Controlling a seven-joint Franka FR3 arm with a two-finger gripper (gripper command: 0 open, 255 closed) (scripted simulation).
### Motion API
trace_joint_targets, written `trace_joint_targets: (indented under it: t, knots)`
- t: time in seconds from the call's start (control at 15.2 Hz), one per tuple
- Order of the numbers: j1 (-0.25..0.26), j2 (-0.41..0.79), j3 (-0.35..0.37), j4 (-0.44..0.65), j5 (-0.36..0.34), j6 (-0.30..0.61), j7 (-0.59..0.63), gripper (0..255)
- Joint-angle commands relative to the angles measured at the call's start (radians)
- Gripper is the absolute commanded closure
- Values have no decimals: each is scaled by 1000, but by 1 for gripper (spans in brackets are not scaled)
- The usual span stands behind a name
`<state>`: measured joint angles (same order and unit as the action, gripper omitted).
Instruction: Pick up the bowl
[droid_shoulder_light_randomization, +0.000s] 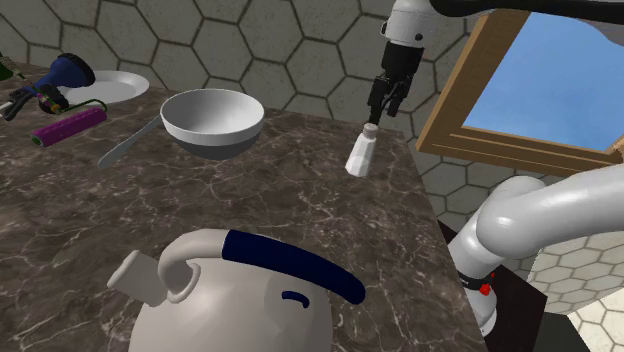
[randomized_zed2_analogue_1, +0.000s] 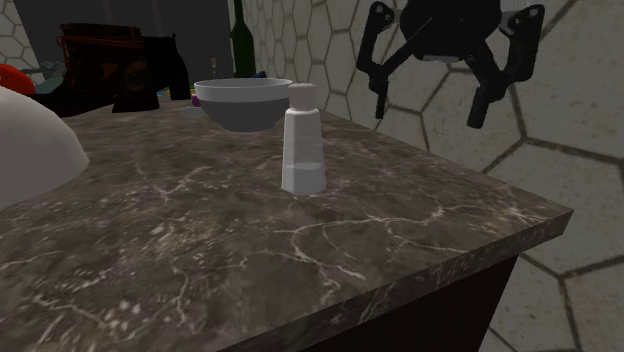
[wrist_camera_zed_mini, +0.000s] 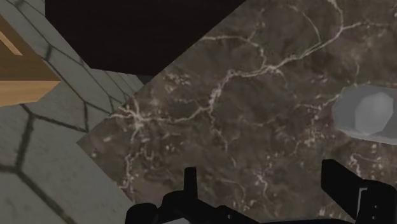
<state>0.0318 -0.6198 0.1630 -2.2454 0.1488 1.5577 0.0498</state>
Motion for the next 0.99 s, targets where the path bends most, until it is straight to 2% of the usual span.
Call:
trace_joint_targets:
  t: [0.0,0.46,0.92]
  knots:
    - [6,63,33,55,19,16,43,0]
    - [20,284,136,260,40,59,188,0]
    - [45,539,227,529,-4,66,347,0]
